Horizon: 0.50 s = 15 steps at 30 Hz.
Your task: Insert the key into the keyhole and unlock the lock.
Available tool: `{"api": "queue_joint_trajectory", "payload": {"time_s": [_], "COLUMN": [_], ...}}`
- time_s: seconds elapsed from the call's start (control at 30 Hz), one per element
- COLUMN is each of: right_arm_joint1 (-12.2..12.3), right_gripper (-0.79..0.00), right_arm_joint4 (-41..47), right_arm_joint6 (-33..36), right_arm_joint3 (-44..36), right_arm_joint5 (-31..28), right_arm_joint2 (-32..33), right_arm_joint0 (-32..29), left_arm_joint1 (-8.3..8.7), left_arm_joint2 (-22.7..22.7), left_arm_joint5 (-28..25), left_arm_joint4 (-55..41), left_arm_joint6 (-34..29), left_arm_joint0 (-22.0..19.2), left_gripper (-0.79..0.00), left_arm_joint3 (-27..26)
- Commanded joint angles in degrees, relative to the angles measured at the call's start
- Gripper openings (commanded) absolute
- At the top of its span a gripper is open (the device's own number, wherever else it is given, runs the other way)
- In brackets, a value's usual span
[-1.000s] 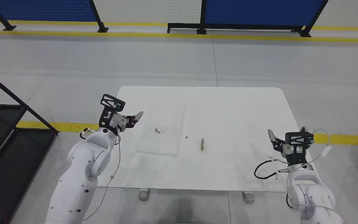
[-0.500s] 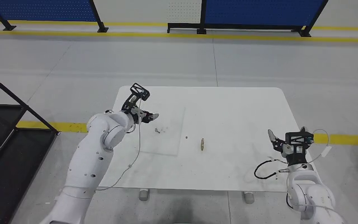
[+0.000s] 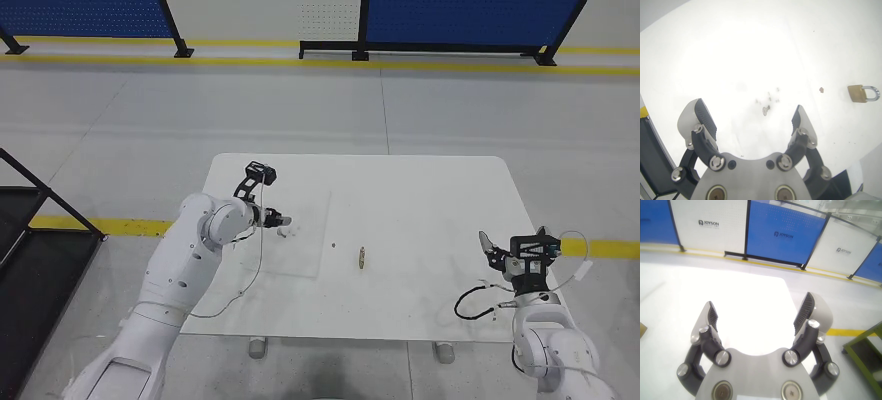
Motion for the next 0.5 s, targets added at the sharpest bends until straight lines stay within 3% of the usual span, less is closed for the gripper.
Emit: {"api": "queue_joint_trajectory", "payload": {"time_s": [0.0, 0.2, 0.47], "right_arm_joint1": [0.0, 0.0, 0.0], "right_gripper": [0.0, 0.0, 0.0], "right_arm_joint4": [0.0, 0.0, 0.0], "right_arm_joint6": [0.0, 0.0, 0.0], "right_arm_joint3": [0.0, 0.0, 0.0], "right_arm_joint5": [0.0, 0.0, 0.0], "right_arm_joint2": [0.0, 0.0, 0.0], "right_arm_joint0": [0.0, 0.0, 0.0], "left_arm_joint1": [-0.05, 0.06, -0.06], "left_arm_joint2": [0.3, 0.5, 1.3], "left_arm_joint5": [1.2, 0.4, -0.1], "left_arm_joint4": [-0.4, -2.4, -4.7], "left_arm_joint6": [-1.4, -3.3, -2.8], "left_arm_joint0": [0.0, 0.5, -0.4], "left_gripper": [0.0, 0.0, 0.0], "left_arm_joint3": [0.0, 0.2, 4.1]}}
